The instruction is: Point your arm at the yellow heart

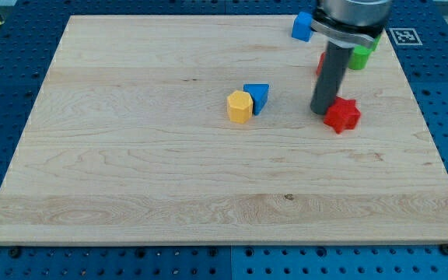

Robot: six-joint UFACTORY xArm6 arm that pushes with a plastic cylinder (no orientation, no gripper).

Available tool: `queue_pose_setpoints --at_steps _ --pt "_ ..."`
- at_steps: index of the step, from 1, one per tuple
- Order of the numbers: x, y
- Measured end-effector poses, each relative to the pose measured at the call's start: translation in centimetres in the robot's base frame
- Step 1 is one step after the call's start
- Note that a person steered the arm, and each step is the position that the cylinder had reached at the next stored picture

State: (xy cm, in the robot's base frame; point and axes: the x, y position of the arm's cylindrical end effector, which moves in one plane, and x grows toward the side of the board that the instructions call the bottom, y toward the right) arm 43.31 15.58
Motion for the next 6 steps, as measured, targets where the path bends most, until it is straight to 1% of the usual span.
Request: queue_pose_setpoints --at_steps 1,2,3,4,5,6 --pt "0.9 2.2" --pt "-1.5 -0.4" --pt "-5.7 -4.8" --pt "-11.4 -4.9" --pt "-13.8 -3.5" --pt "-13.8 -1.2"
